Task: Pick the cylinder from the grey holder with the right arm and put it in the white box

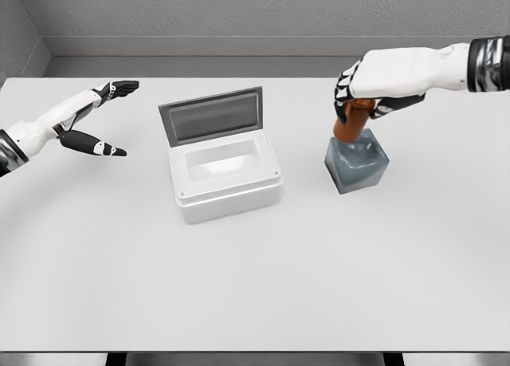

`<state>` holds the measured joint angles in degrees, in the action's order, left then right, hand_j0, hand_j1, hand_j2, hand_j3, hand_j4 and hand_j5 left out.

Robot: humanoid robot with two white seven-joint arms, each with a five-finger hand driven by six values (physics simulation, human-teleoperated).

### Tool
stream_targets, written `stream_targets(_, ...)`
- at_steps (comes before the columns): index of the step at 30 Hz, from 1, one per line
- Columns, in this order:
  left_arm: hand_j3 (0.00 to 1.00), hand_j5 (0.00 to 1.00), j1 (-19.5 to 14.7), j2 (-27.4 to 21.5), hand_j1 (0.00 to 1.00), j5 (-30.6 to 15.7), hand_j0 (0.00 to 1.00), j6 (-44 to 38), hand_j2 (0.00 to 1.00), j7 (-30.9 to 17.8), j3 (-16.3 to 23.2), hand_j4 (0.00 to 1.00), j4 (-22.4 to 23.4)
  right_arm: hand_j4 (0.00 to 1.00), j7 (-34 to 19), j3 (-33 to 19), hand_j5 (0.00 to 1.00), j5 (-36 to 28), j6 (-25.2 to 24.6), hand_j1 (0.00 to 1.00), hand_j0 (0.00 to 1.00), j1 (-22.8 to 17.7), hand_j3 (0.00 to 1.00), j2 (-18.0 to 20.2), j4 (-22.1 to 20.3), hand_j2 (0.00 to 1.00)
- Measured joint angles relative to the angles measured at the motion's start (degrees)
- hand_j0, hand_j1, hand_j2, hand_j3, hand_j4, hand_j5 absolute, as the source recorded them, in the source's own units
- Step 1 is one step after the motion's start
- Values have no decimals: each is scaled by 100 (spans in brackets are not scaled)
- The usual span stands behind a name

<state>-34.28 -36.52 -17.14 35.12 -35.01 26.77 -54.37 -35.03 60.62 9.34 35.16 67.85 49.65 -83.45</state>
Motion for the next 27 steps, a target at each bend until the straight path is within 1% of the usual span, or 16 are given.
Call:
stream_targets(10,100,100,0,0,100,2,100,0,100,0,0,100,0,45,-1,0,45,-92,0,45,45,62,45,-116,-135,45)
stream_targets(19,100,100,9,0,100,3,100,0,100,0,21,100,-12,44,0,0,44,-121,0,44,44,79,44,-298,-159,44)
stream_targets(27,100,100,18,-51,100,-3,100,1,100,0,9,100,-17,43,-1,-7,43,-132,2,43,43,105,43,-376,-193,43)
